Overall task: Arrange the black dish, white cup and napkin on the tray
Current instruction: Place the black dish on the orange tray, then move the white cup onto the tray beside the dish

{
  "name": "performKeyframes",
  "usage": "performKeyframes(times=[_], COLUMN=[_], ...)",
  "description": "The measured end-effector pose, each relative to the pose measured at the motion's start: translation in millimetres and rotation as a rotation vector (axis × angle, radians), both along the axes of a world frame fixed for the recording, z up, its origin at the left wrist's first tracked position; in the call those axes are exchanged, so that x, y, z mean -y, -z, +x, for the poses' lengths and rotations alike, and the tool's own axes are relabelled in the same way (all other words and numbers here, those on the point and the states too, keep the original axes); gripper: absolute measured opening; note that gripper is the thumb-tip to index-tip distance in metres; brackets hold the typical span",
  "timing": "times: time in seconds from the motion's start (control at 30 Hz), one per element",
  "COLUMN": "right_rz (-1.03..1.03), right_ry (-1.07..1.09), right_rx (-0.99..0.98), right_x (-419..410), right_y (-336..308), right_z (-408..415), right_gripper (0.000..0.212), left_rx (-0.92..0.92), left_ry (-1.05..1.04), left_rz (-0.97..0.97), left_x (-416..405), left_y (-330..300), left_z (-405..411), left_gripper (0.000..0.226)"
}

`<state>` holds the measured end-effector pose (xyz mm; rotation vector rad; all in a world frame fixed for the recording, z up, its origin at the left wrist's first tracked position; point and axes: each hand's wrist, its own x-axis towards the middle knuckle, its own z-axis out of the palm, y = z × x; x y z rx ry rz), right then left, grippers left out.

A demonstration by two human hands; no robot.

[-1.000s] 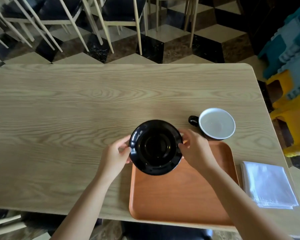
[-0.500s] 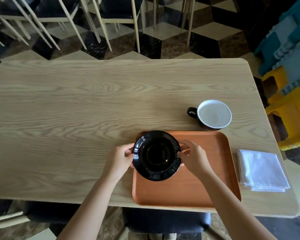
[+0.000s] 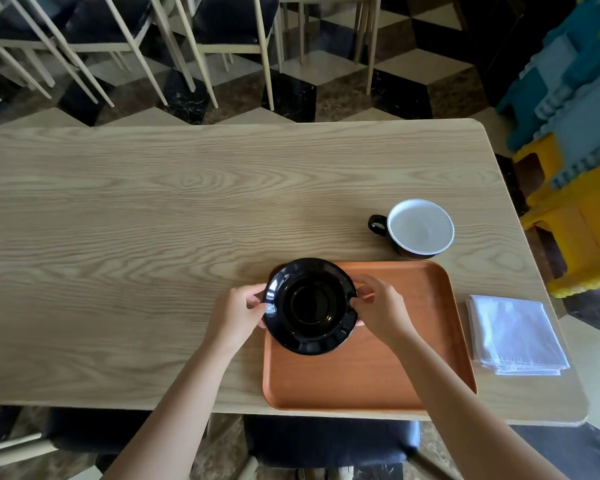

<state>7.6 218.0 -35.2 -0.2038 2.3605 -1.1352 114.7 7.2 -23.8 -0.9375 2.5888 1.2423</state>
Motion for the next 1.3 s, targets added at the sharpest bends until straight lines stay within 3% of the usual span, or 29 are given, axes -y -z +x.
performKeyframes(times=[0.1, 0.23, 0.4, 0.5, 0.6, 0.77, 0.93, 1.13, 1.3], right_rz=[-0.021, -0.003, -0.045, 0.044, 0.276, 0.481, 0.428, 0.382, 0.288], right_ry=[0.011, -0.015, 0.203, 0.272, 0.056, -0.273, -0.291, -0.251, -0.164], right_rx=[0.038, 0.039, -0.203, -0.389, -0.532, -0.492, -0.501, -0.533, -0.527], right_x=[-1, -11, -53, -77, -91, -102, -106, -106, -98], right_y=[-1, -14, -41, -51, -52, -35, -24, -19, -24], right_z=[1, -1, -20, -47, -77, -106, -112, -107, -104], right_gripper=[0.039, 0.031, 0.014, 0.023, 0.05, 0.065, 0.061, 0.067, 0.057], left_rx=[0.017, 0.038, -0.148, -0.346, -0.413, -0.201, -0.114, -0.288, -0.357], left_ry=[0.003, 0.031, 0.11, 0.219, 0.464, 0.844, 0.869, 0.84, 0.799], left_rz=[0.005, -0.149, -0.188, -0.262, -0.454, -0.661, -0.692, -0.683, -0.626], left_x=[0, -1, -24, -48, -72, -98, -105, -106, -107], left_y=[-1, -13, -47, -58, -57, -29, -11, -6, -10], left_z=[1, -3, -36, -71, -111, -160, -175, -178, -179], left_gripper=[0.041, 0.038, 0.03, 0.03, 0.042, 0.061, 0.06, 0.046, 0.041])
